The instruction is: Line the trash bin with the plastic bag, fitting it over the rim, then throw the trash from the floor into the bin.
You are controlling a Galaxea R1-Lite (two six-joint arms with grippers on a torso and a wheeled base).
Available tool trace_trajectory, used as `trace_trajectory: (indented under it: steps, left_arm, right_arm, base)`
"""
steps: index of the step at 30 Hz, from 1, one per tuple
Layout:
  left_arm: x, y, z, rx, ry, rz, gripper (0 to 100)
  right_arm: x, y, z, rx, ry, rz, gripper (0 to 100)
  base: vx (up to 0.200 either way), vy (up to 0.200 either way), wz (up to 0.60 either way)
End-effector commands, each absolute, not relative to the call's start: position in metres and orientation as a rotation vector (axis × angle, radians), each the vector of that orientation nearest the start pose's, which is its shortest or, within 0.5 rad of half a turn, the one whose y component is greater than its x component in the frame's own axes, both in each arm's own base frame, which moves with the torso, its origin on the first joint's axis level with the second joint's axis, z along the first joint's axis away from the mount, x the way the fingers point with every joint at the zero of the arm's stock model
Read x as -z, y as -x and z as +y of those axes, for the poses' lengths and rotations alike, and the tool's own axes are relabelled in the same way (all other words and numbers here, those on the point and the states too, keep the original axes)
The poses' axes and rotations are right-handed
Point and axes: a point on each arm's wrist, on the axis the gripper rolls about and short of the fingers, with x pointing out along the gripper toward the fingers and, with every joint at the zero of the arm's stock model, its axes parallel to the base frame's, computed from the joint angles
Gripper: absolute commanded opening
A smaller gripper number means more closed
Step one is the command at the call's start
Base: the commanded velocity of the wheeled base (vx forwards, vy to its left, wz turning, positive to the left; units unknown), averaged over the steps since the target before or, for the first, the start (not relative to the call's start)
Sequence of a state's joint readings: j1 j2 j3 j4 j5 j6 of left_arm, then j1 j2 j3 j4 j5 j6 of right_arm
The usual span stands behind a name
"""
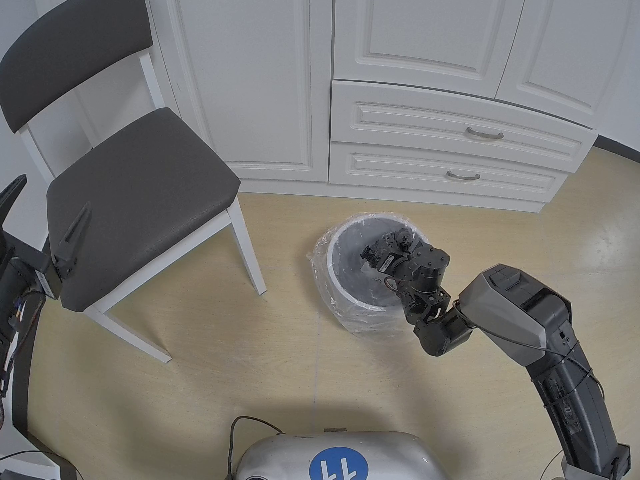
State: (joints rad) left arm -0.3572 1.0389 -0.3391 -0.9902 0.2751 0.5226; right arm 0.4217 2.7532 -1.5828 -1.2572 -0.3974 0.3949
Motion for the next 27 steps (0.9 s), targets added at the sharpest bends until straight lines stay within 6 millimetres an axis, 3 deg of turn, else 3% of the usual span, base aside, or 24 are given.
trace_trajectory:
  steps: [1, 13, 17, 22, 27]
  left_arm:
    - [-0.234, -0.122, -0.036, -0.018, -0.427, -0.29, 100]
    - [-0.233, -0.123, -0.036, -0.016, -0.428, -0.287, 100]
    - [-0.232, -0.123, -0.036, -0.014, -0.43, -0.285, 100]
    - [-0.232, -0.123, -0.036, -0.014, -0.43, -0.285, 100]
    - [-0.232, -0.123, -0.036, -0.014, -0.43, -0.285, 100]
  right_arm:
    - [-0.013, -0.473, 0.206, -0.03, -0.454, -0.076, 0]
    - [-0.011, -0.477, 0.212, 0.057, -0.53, 0.078, 0]
    - [-0.021, -0.477, 0.212, 0.055, -0.554, 0.058, 0]
    - [-0.046, -0.473, 0.211, 0.062, -0.567, 0.028, 0]
    - [-0.043, -0.46, 0.221, 0.054, -0.528, 0.094, 0]
  base:
    - [0.0, 0.0, 0.0]
    - [0.0, 0.0, 0.0]
    - [0.0, 0.0, 0.0]
    - [0.0, 0.0, 0.0]
    - [0.0, 0.0, 0.0]
